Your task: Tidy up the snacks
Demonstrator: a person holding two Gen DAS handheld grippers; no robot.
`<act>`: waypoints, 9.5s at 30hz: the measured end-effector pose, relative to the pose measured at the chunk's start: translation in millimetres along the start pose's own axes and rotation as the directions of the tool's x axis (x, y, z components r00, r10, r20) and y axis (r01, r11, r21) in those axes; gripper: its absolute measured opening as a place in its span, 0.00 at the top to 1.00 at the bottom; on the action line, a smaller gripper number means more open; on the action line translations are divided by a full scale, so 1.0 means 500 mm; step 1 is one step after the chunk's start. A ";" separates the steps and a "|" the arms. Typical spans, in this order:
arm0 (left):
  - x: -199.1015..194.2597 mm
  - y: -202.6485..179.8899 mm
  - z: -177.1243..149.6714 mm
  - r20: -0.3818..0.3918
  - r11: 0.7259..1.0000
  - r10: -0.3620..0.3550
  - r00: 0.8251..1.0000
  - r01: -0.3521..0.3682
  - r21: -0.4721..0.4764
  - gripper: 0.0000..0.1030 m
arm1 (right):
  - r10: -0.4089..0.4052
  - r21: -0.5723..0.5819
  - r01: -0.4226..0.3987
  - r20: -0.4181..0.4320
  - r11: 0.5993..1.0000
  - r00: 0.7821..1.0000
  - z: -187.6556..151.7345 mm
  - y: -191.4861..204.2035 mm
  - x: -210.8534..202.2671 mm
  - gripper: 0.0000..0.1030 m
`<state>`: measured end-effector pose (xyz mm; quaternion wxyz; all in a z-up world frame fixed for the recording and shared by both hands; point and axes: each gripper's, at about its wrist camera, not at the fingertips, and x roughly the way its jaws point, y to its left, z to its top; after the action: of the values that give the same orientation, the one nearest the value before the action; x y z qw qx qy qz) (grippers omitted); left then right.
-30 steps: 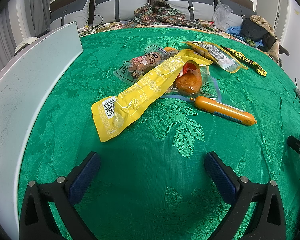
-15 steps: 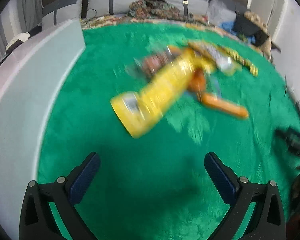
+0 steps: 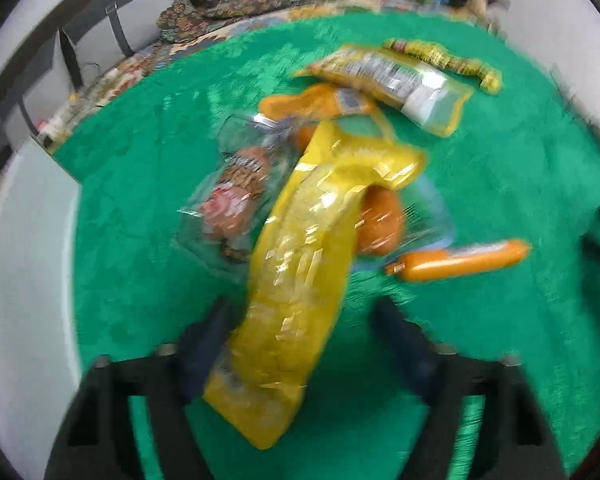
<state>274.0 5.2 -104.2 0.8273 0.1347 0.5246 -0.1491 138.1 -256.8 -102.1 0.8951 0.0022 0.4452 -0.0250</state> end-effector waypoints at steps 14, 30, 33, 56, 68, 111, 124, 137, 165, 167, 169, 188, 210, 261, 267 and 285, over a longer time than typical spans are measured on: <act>-0.119 0.027 -0.177 -0.002 0.885 -0.407 0.913 0.394 -0.249 0.70 | 0.000 0.002 0.000 -0.001 1.000 1.000 0.001 0.000 0.000 0.13; -0.143 0.182 -0.213 0.119 0.802 -0.296 0.948 0.314 -0.509 0.34 | 0.000 0.002 0.000 -0.001 1.000 1.000 0.001 0.000 0.000 0.13; -0.145 0.185 -0.214 0.121 0.815 -0.268 0.956 0.292 -0.501 0.32 | -0.001 0.001 0.001 -0.001 1.000 1.000 0.001 0.002 0.000 0.13; -0.065 0.118 -0.219 -0.014 0.918 0.098 0.995 -0.096 -0.385 0.10 | 0.000 0.002 0.000 -0.001 1.000 1.000 0.002 0.001 0.000 0.13; -0.084 0.080 -0.217 -0.009 0.977 0.013 1.000 -0.015 -0.214 0.52 | 0.000 0.003 0.000 -0.002 1.000 1.000 0.002 0.001 0.001 0.13; -0.345 0.101 -0.365 0.409 0.748 -0.231 0.883 0.430 -0.505 0.55 | 0.681 0.334 -0.606 -0.187 0.722 0.708 0.058 0.164 -0.108 0.84; -0.502 0.412 -0.460 0.423 0.722 0.093 0.902 0.232 -0.652 0.55 | 0.841 0.136 -0.832 -0.156 0.538 0.518 0.213 0.527 -0.285 0.84; -0.400 0.494 -0.582 0.165 0.641 0.284 0.945 -0.059 -0.766 0.21 | 0.704 -0.066 -0.736 -0.245 0.673 0.666 0.159 0.745 -0.242 0.34; -0.071 -0.038 -0.203 0.142 0.922 0.039 0.989 0.019 -0.386 0.02 | 0.028 -0.028 -0.028 0.007 0.999 1.000 -0.021 0.071 -0.022 0.20; -0.064 -0.042 -0.196 0.153 0.930 0.075 0.985 -0.013 -0.368 0.02 | 0.022 -0.028 -0.022 0.007 0.999 1.000 -0.028 0.075 -0.030 0.19; -0.051 -0.045 -0.184 0.144 0.938 0.107 0.984 -0.052 -0.343 0.02 | 0.022 -0.026 -0.022 0.006 0.999 1.000 -0.030 0.074 -0.032 0.19; -0.017 -0.025 -0.144 0.154 0.934 0.143 0.978 -0.081 -0.349 0.00 | 0.023 -0.027 -0.023 0.006 0.999 1.000 -0.031 0.074 -0.034 0.18; -0.017 -0.024 -0.143 0.154 0.933 0.143 0.978 -0.082 -0.350 0.00 | 0.017 -0.023 -0.017 0.004 1.000 1.000 -0.033 0.070 -0.035 0.16; -0.017 -0.025 -0.144 0.154 0.933 0.144 0.978 -0.082 -0.351 0.00 | 0.017 -0.023 -0.017 0.004 1.000 1.000 -0.031 0.071 -0.036 0.16; -0.016 -0.023 -0.144 0.154 0.933 0.144 0.978 -0.082 -0.351 0.00 | 0.018 -0.023 -0.017 0.004 1.000 1.000 -0.031 0.071 -0.036 0.16; -0.018 -0.025 -0.144 0.154 0.933 0.144 0.978 -0.082 -0.351 0.00 | 0.018 -0.024 -0.018 0.003 1.000 1.000 -0.031 0.072 -0.036 0.16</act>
<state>206.1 21.9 -126.6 0.8885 0.0049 0.4584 -0.0188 116.4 -219.9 -97.6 0.8959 -0.0045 0.4441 -0.0117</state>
